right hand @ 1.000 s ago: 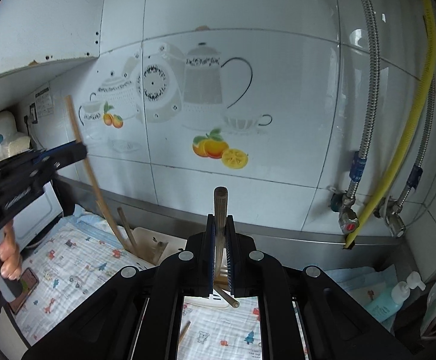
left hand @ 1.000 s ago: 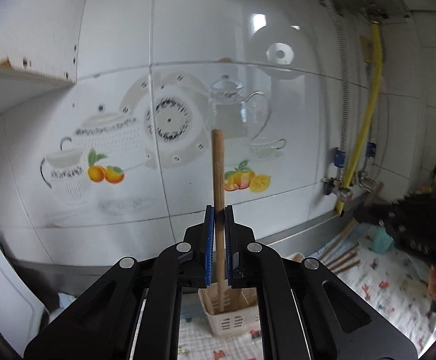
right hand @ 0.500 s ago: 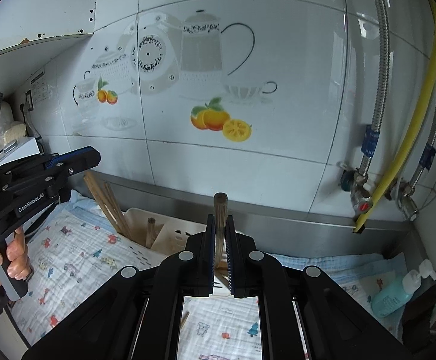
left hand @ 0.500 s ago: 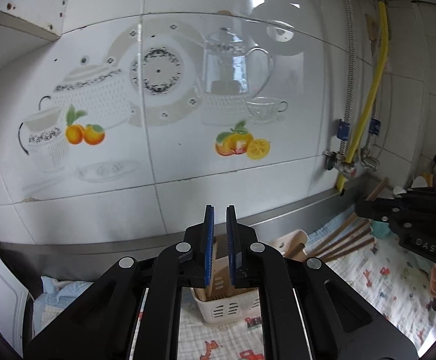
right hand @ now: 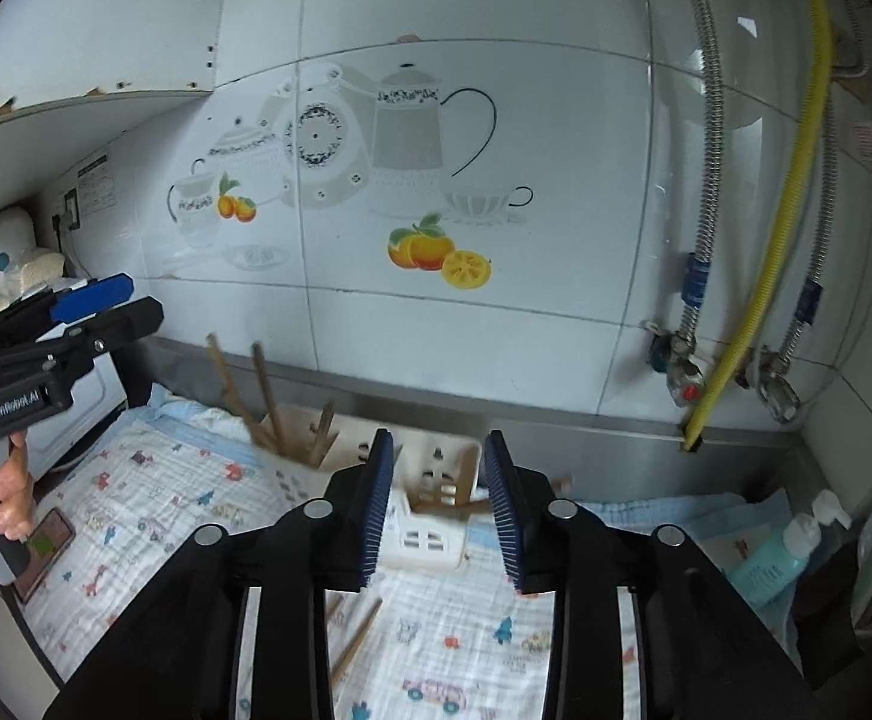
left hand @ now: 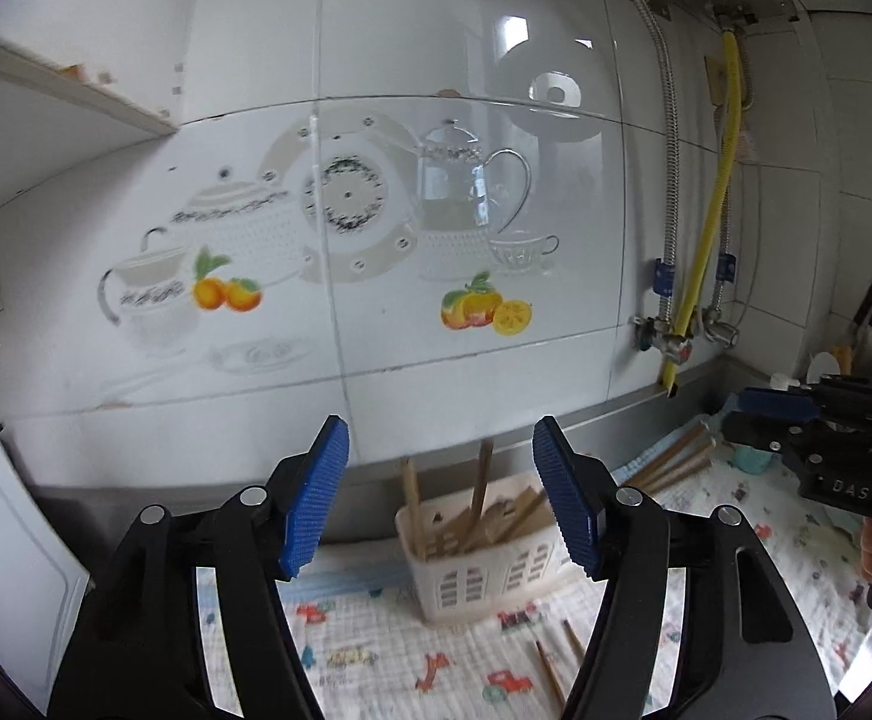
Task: Organize utensils
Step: 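Open the left tool over the holder while the right tool releases its chopstick, then bring both open tools back down to the remaining chopsticks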
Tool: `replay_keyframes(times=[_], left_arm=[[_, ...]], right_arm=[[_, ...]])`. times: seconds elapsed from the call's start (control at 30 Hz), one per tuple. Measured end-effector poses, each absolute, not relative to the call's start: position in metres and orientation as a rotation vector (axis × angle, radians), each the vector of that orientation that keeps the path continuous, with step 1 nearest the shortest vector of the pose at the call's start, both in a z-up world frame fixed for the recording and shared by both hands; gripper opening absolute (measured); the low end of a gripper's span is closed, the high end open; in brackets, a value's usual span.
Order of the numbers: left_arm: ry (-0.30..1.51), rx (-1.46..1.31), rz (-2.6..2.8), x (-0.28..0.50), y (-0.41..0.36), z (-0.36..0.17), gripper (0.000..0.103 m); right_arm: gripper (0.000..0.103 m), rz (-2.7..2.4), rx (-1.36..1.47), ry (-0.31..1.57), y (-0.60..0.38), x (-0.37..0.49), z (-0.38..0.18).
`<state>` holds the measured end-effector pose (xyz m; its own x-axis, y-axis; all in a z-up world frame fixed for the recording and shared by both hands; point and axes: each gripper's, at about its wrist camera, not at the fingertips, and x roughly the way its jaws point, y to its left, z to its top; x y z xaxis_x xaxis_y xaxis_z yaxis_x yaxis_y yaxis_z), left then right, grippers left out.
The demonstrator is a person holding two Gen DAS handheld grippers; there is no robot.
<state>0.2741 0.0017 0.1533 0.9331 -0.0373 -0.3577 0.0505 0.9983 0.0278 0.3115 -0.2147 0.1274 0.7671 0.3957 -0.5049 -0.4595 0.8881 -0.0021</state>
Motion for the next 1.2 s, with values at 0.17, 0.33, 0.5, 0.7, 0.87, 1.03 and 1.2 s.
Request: replay_keyframes(times=[0.17, 0.33, 0.5, 0.7, 0.87, 1.03, 1.2], left_arm=[[0.401, 0.031, -0.025, 0.236, 0.005, 0.129, 0.079], [0.436, 0.056, -0.005, 0.203, 0.002, 0.098, 0.09], [0.488, 0.084, 0.02, 0.175, 0.002, 0.062, 0.094], [0.571, 0.069, 0.063, 0.155, 0.017, 0.026, 0.094], [0.628, 0.037, 0.093, 0.145, 0.033, 0.002, 0.094], [0.657, 0.044, 0.129, 0.138, 0.04, -0.017, 0.094], [0.674, 0.065, 0.135, 0.135, 0.042, -0.03, 0.094]], right_arm=[[0.037, 0.465, -0.133, 0.542, -0.219, 0.269, 0.102], [0.049, 0.442, -0.166, 0.586, -0.213, 0.228, 0.06], [0.054, 0.434, -0.176, 0.658, -0.2, 0.196, 0.014], [0.054, 0.424, -0.177, 0.731, -0.185, 0.169, -0.029], [0.054, 0.409, -0.137, 0.78, -0.18, 0.157, -0.05], [0.054, 0.399, -0.085, 0.814, -0.176, 0.154, -0.064], [0.047, 0.39, -0.048, 0.843, -0.17, 0.158, -0.075]])
